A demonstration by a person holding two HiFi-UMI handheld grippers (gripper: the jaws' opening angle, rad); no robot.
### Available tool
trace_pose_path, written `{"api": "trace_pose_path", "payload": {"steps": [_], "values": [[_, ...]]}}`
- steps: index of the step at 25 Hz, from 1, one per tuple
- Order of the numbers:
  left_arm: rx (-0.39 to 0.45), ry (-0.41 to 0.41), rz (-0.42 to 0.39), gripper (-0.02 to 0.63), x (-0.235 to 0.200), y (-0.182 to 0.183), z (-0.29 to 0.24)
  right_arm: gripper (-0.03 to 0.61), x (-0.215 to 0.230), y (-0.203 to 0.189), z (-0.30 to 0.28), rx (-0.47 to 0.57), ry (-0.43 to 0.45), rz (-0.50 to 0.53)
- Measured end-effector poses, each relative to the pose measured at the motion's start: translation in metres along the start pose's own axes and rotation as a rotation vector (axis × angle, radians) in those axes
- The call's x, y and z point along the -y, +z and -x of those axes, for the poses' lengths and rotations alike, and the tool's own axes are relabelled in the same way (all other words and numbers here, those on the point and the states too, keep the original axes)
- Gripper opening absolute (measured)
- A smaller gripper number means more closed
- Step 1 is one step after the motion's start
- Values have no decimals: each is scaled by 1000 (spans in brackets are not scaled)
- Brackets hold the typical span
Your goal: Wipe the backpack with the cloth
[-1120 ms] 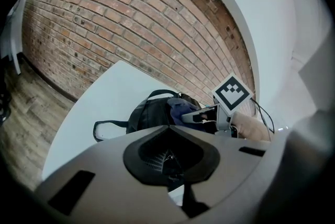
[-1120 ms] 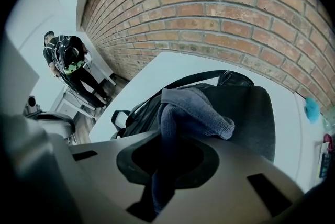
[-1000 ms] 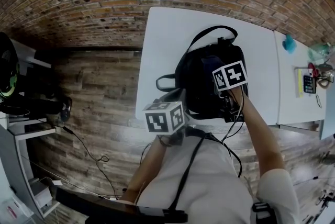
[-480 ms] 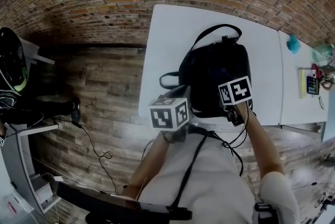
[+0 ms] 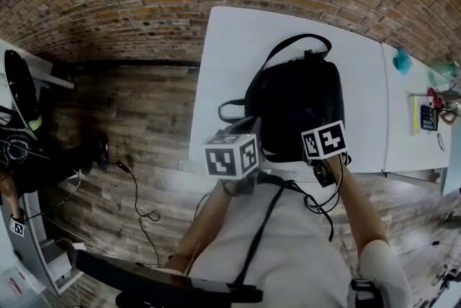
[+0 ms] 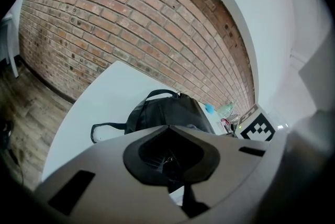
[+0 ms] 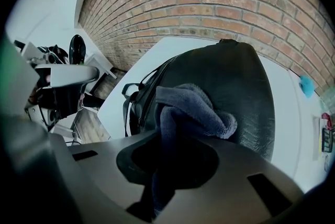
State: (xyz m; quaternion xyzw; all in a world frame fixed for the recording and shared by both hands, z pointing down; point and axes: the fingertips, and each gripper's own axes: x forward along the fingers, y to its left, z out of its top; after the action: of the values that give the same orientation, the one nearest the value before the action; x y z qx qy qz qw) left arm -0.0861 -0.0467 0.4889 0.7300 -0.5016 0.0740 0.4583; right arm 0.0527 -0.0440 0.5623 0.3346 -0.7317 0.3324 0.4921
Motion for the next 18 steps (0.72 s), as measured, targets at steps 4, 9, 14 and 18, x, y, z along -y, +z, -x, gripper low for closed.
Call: {"api": "trace_pose_path", "payload": {"steps": [4, 9, 14, 18], "values": [[-5, -1, -2, 5, 1, -1, 1, 38, -3, -13, 2, -23, 6, 2], [-6, 1, -3, 5, 0, -1, 1, 38, -5, -26, 3, -49, 23, -17], [-10, 0, -4, 5, -1, -3, 1, 38, -5, -30, 0, -65, 33, -24], [-13, -15, -8, 5, 1, -4, 2, 38, -9, -19, 9, -38, 101, -87]]}}
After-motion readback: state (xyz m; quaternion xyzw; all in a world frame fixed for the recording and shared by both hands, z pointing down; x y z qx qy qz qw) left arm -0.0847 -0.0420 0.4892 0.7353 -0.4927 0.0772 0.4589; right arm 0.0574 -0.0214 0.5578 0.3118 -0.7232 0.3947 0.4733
